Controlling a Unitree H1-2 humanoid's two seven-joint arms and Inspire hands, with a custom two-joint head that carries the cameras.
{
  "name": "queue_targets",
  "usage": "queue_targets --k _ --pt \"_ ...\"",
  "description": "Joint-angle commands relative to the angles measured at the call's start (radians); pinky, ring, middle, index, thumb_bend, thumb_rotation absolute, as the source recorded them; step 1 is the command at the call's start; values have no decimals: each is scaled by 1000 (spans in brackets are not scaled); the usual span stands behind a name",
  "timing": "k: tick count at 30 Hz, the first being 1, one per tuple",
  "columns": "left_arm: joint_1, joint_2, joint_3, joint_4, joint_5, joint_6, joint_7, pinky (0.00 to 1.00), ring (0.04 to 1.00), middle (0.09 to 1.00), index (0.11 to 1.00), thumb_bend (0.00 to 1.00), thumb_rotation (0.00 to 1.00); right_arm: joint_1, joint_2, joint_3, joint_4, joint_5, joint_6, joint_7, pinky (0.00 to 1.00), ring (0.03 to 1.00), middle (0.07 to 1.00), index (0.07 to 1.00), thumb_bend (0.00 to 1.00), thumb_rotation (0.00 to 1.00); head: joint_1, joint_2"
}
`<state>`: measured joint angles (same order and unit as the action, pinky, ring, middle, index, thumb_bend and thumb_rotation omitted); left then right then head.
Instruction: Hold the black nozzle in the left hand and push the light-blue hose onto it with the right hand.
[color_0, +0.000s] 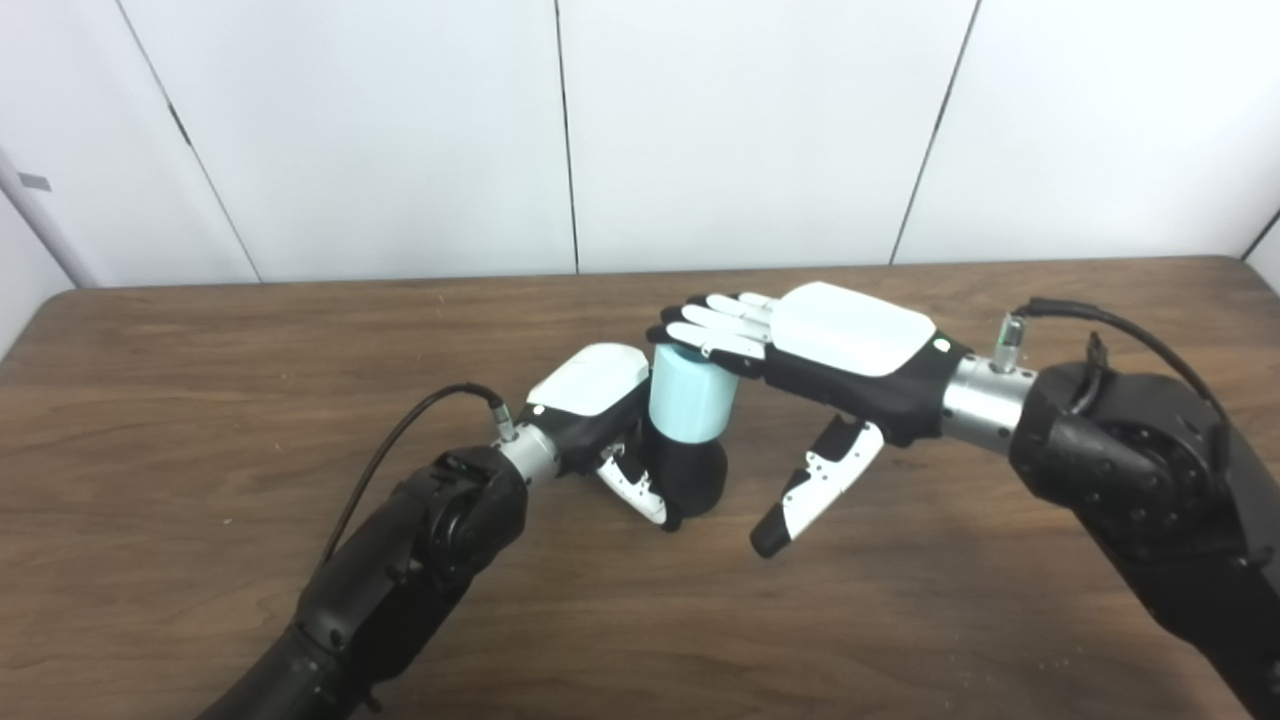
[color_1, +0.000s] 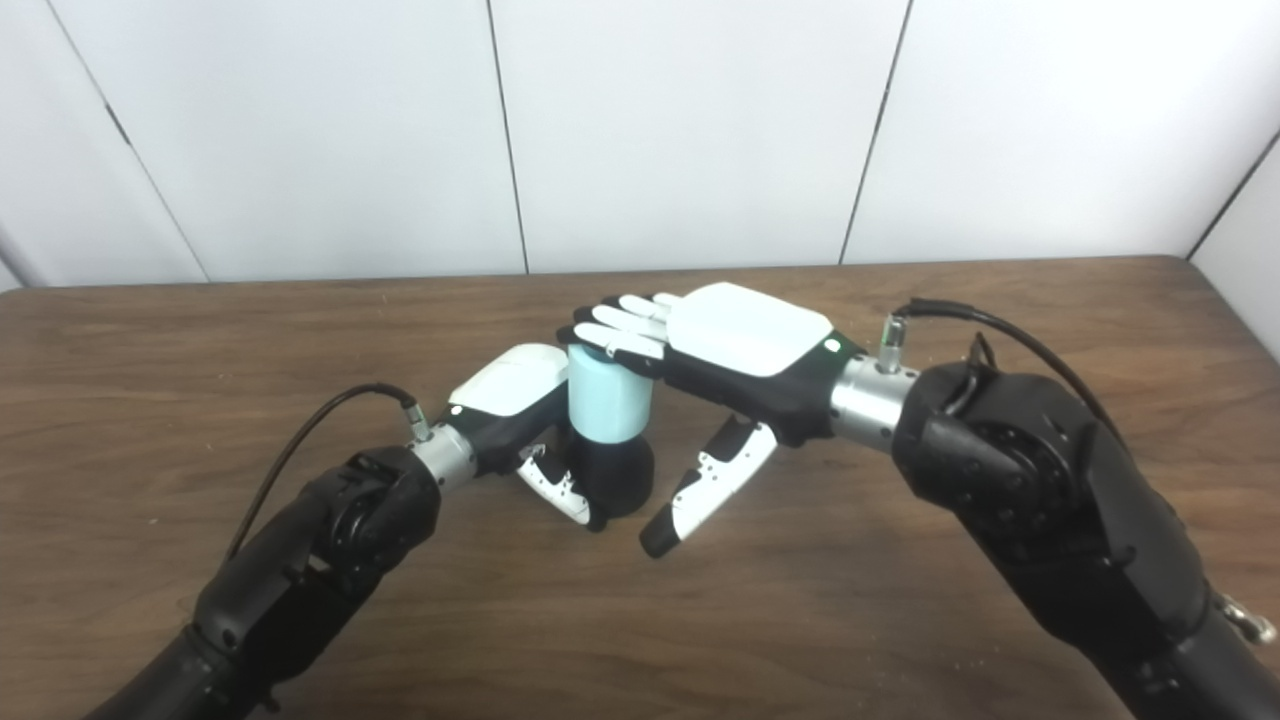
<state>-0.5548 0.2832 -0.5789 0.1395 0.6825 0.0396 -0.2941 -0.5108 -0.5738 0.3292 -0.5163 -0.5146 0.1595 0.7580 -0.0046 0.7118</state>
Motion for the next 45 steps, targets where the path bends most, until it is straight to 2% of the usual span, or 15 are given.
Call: queue_targets --k 1,5,11,21,29,41,45 --pt "24 24 -12 48 19 30 -67 483 514 480 486 527 0 28 -40 4 -2 2 -9 34 1000 1000 1000 1000 844 835 -1 2" --pt "22 20 0 35 30 50 -75 511 527 482 486 527 0 39 -40 10 3 5 -27 19 1000 1000 1000 1000 841 839 -1 2" --pt "23 16 12 39 28 34 -72 548 545 492 480 526 0 33 -24 38 -2 21 9 46 1000 1000 1000 1000 837 804 0 6" --pt "24 12 10 41 32 25 -70 539 541 485 483 526 0 -12 10 109 17 19 -1 54 1000 1000 1000 1000 835 806 3 11" --pt "25 9 12 44 33 20 -65 524 539 484 484 527 0 -5 21 150 35 -5 -33 54 1000 1000 1000 998 837 806 9 12" --pt "23 12 13 44 41 23 -64 545 551 499 477 525 0 0 -6 142 24 24 -9 75 1000 1000 1000 999 819 797 11 13" --pt "20 15 16 37 41 29 -70 509 536 490 482 526 0 18 -23 134 20 14 9 75 1000 1000 1000 1000 822 798 11 15"
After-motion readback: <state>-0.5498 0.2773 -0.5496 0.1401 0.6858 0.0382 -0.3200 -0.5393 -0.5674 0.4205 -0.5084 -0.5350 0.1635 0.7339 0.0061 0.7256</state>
